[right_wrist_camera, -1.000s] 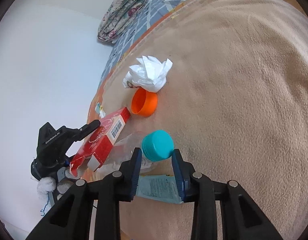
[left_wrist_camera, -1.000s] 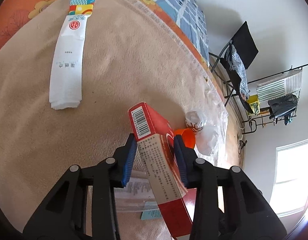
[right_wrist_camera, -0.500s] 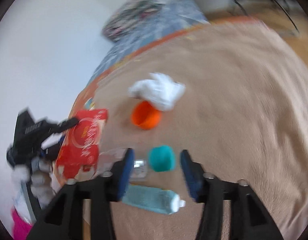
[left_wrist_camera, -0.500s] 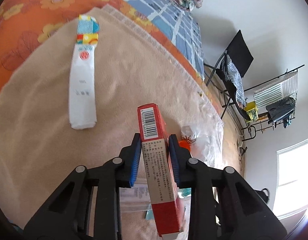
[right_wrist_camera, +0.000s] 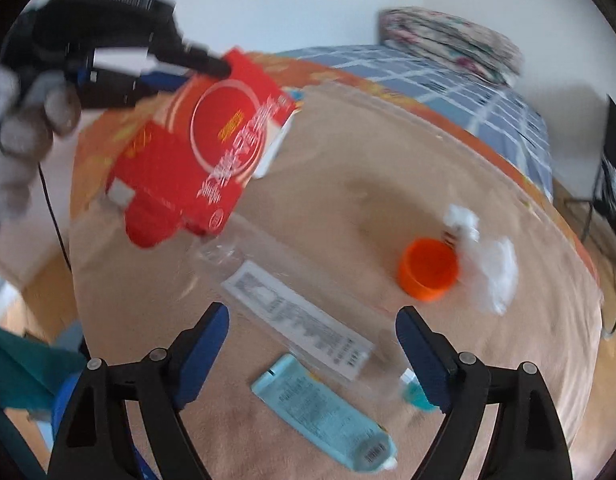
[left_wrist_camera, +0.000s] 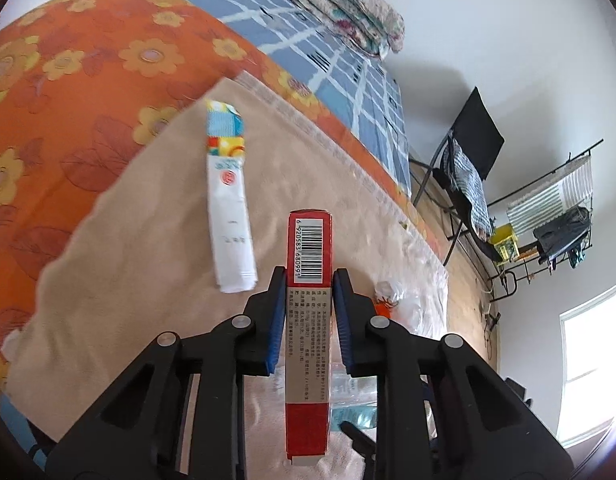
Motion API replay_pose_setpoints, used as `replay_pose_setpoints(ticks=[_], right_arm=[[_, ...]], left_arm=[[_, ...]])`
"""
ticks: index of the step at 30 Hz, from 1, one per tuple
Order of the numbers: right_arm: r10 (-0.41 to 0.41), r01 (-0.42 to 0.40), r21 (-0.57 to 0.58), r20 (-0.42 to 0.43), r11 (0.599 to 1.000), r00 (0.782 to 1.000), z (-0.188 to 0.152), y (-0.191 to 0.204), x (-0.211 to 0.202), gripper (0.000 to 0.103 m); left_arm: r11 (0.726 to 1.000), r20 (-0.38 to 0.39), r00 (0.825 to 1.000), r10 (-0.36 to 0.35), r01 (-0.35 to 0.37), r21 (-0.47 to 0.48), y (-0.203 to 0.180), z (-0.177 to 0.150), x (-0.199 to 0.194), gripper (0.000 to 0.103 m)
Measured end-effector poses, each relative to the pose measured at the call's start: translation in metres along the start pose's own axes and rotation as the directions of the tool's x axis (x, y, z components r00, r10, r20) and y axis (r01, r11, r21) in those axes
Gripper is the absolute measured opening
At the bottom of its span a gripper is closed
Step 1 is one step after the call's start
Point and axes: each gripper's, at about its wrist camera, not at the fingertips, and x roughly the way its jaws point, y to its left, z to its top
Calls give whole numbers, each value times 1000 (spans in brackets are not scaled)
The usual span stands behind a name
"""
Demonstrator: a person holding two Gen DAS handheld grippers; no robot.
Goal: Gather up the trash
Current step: 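Carry red box and clear bottle over the blue basket and release both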
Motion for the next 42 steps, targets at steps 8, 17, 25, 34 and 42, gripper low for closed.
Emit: replay_pose_setpoints(ticks=[8, 17, 25, 34, 42], right_arm=[[-140, 129, -221, -34, 967, 990, 7, 39, 40, 86], [-149, 153, -127, 37, 980, 988, 13, 25, 19, 64], [-130, 124, 48, 153, 991, 980, 25, 1, -24, 61], [-138, 115, 117, 216, 986, 966, 17, -3, -65, 60], [-94, 57, 136, 277, 989, 956, -2, 11, -114, 60]], left_arm=[[999, 38, 999, 27, -27, -19, 26, 7, -26, 22], [999, 61, 998, 35, -34, -30, 40, 8, -45, 22], [999, 69, 998, 9, -12, 39, 23, -8, -69, 22], [993, 65, 998, -22, 14, 118, 3, -35, -93, 22], [977, 27, 999, -35, 29, 211, -10, -78, -112, 22]])
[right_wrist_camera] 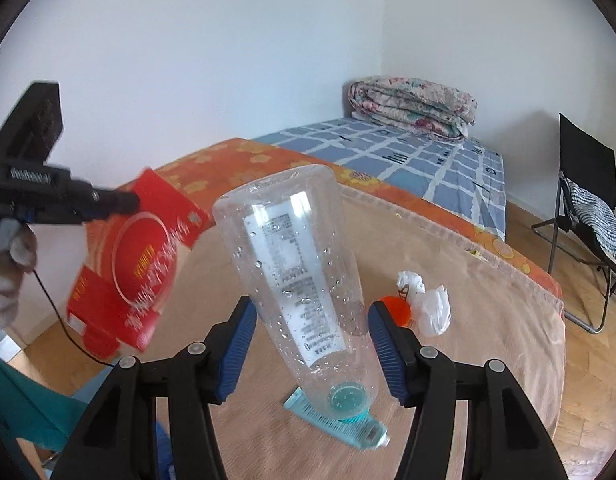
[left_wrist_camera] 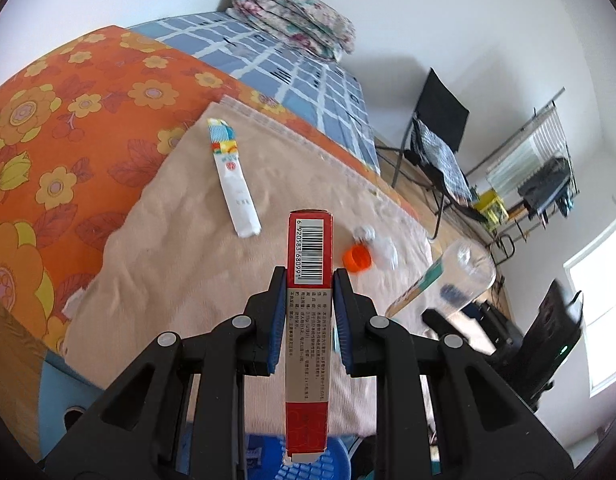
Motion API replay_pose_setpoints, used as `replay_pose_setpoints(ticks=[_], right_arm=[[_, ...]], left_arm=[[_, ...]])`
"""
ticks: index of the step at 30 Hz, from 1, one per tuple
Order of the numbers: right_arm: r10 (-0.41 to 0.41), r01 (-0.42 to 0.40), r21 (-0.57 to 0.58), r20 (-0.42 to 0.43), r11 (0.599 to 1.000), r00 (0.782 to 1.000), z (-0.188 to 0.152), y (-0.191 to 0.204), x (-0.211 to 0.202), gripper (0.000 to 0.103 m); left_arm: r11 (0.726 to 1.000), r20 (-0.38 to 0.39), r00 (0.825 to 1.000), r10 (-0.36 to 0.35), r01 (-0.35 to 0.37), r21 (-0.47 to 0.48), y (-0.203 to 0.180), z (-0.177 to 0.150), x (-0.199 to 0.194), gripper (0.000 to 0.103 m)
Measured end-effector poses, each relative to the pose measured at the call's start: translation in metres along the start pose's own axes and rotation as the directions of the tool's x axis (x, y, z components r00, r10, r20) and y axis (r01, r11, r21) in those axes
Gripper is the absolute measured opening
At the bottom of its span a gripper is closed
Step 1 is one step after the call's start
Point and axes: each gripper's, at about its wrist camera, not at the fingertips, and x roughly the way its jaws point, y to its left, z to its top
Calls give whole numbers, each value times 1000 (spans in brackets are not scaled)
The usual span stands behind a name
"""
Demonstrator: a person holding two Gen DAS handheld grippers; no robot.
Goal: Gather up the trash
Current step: 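Carry red box and clear bottle over the blue basket and release both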
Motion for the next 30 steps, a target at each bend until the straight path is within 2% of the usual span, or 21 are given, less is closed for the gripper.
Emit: replay_pose_setpoints(ticks=[9, 14, 20, 24, 30], right_arm=[[113, -116, 116, 32, 986, 993, -24, 3, -47, 60], [154, -160, 141, 50, 977, 987, -38, 12, -68, 60], [214, -220, 177, 54, 959, 975, -54, 22, -81, 60], [257, -260, 200, 39, 945, 966, -67, 30, -85, 60], [289, -278, 240, -9, 930, 957, -98, 39, -83, 60]], left_arm=[[996, -52, 998, 18, -13, 93, -12, -55, -16, 22], [992, -84, 996, 18, -7, 128, -15, -87, -21, 22], [988, -136, 991, 16, 5, 152, -18, -122, -19, 21], [982, -166, 985, 41, -10, 188, -21, -145, -14, 21], [978, -228, 971, 78, -31, 206, -17, -175, -2, 21]])
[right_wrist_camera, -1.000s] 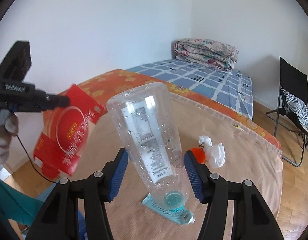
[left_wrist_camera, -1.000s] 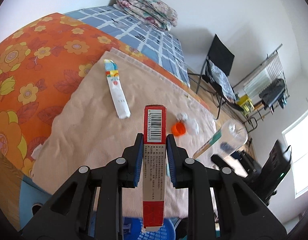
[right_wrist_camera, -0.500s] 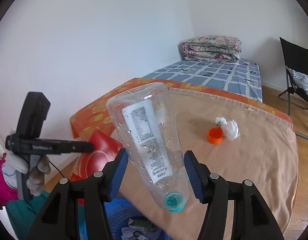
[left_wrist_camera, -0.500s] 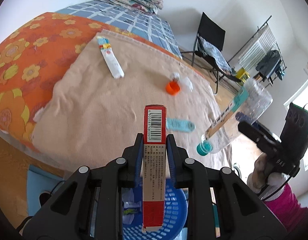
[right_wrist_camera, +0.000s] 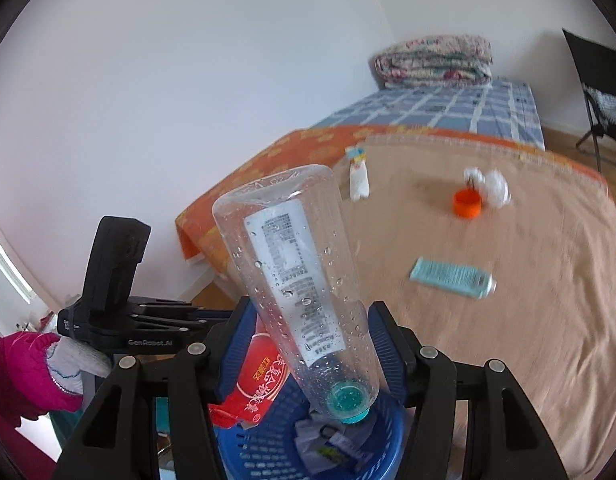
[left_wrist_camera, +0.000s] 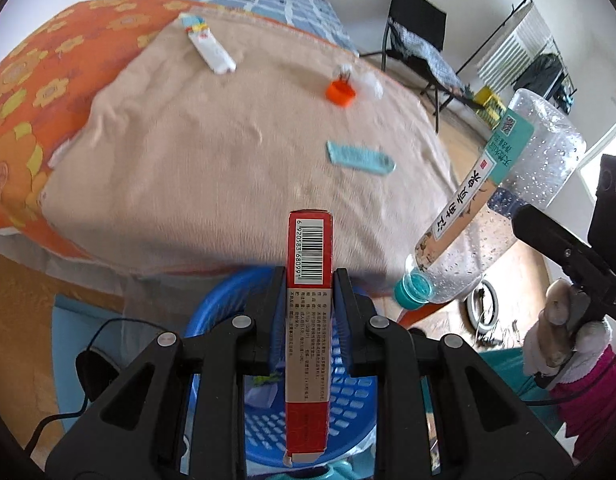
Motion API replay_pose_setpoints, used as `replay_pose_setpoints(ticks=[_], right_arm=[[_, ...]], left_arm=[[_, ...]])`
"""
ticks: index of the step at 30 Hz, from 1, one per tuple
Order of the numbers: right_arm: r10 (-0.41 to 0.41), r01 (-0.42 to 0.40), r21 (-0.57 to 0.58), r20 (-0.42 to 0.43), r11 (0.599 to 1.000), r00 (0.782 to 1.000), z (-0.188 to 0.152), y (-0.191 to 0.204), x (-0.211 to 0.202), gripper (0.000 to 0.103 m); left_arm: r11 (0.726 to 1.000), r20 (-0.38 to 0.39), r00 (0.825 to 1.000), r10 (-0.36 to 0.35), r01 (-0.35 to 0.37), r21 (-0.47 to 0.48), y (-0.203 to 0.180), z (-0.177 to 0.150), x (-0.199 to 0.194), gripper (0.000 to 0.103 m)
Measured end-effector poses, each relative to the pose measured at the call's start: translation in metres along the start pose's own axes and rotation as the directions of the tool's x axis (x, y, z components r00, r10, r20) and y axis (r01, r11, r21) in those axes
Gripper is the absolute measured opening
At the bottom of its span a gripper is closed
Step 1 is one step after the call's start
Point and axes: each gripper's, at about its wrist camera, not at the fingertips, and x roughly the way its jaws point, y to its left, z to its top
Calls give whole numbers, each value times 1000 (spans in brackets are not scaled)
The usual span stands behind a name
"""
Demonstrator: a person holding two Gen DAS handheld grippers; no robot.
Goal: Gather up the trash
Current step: 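Carry red box and clear bottle over the blue basket and release both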
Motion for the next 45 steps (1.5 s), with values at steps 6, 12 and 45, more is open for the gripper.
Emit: replay_pose_setpoints(ticks=[6, 12, 45], right_arm=[[5, -2, 48, -71, 999, 997, -29, -8, 12, 60], [14, -6, 66, -123, 998, 992, -50, -6, 22, 60], [-44, 61, 55, -265, 997, 963, -84, -5, 50, 77]], left_arm=[[1000, -52, 998, 23, -23, 9, 0, -19, 16, 21], [999, -98, 994, 47, -44, 30, -2, -37, 31, 22], [995, -163, 983, 89, -81, 57, -3, -56, 46, 36]])
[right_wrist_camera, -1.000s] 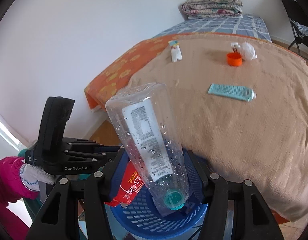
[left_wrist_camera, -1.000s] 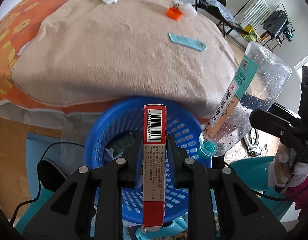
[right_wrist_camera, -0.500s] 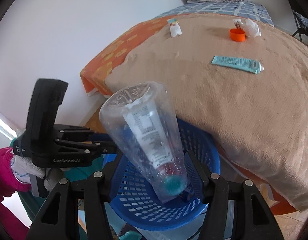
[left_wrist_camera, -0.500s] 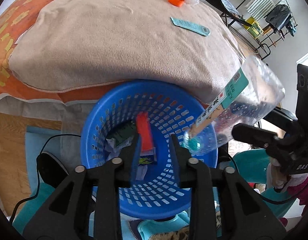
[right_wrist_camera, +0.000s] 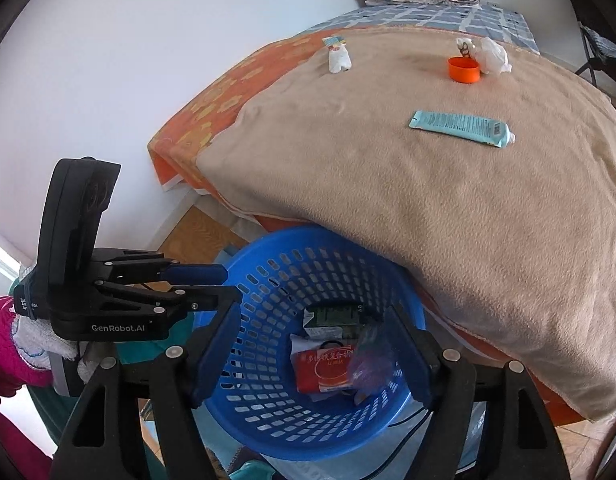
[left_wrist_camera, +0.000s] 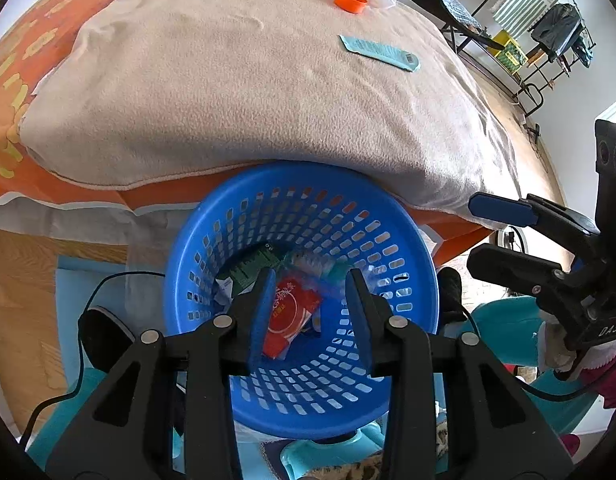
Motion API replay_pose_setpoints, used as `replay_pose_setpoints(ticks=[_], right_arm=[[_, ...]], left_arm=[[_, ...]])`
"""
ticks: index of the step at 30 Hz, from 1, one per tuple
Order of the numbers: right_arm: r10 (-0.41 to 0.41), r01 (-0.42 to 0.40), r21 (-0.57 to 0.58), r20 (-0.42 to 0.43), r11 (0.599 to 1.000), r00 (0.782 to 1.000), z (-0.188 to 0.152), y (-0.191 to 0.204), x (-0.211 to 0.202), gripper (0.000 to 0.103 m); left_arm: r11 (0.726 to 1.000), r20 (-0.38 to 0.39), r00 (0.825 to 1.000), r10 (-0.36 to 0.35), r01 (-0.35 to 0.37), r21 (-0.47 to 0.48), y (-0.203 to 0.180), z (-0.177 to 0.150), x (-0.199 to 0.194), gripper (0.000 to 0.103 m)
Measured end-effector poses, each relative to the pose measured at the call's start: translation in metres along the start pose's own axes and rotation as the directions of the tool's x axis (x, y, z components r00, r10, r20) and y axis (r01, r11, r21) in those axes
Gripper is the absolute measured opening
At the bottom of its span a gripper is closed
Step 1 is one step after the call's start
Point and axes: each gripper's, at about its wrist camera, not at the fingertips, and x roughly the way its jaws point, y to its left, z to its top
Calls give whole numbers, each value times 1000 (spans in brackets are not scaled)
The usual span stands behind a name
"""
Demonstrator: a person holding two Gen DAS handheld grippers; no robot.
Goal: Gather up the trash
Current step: 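Move both grippers back over the blanket toward the white packet and blue tube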
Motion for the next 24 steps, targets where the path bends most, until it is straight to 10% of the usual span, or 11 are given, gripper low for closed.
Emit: replay_pose_setpoints(ticks=[24], right_arm=[[-45, 48, -25, 106, 999, 993, 44, -14, -34, 83]], left_arm=[[999, 123, 992, 13, -8, -41, 10, 76, -41, 45]])
